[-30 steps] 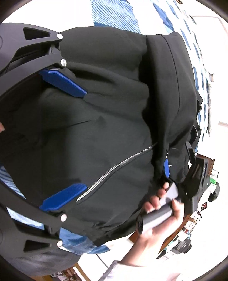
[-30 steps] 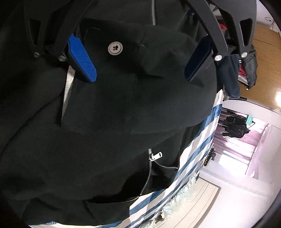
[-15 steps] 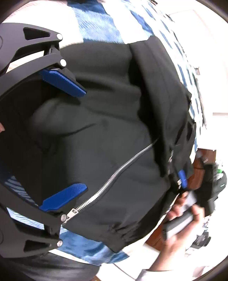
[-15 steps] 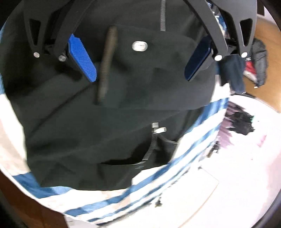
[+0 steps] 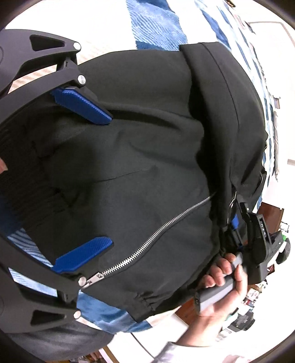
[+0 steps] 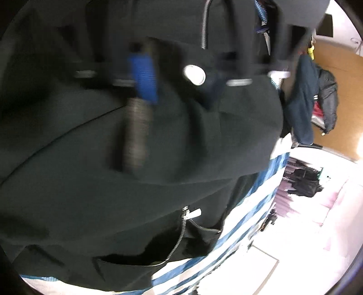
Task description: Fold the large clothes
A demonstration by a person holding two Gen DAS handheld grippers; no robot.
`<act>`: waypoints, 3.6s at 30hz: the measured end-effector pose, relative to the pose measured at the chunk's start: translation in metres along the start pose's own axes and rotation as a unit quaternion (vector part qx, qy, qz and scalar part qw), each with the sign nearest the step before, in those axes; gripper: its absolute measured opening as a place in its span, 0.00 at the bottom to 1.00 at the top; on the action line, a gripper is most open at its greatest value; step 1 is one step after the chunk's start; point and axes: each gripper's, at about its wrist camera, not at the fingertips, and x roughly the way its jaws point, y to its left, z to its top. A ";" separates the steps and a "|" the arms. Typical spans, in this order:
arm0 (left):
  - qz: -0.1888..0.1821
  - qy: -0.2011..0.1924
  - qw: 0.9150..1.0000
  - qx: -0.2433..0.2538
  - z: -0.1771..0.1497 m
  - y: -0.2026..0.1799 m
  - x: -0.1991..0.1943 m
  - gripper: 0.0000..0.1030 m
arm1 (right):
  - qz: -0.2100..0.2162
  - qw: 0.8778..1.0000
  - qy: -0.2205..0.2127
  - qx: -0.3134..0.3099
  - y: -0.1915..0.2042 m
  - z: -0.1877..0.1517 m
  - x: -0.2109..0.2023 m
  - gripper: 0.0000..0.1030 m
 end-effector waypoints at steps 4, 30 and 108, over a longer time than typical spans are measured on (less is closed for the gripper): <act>0.007 0.001 1.000 0.011 -0.001 -0.004 0.001 0.94 | -0.017 0.999 -0.013 -0.049 0.015 0.003 -0.011 0.09; 0.001 -0.004 1.000 0.019 0.003 -0.010 -0.001 0.94 | -0.113 0.991 -0.063 0.033 -0.070 0.015 -0.027 0.09; -0.135 -0.042 0.955 -0.262 -0.051 0.066 -0.017 0.37 | 0.024 0.986 -0.117 0.119 -0.089 -0.270 -0.132 0.23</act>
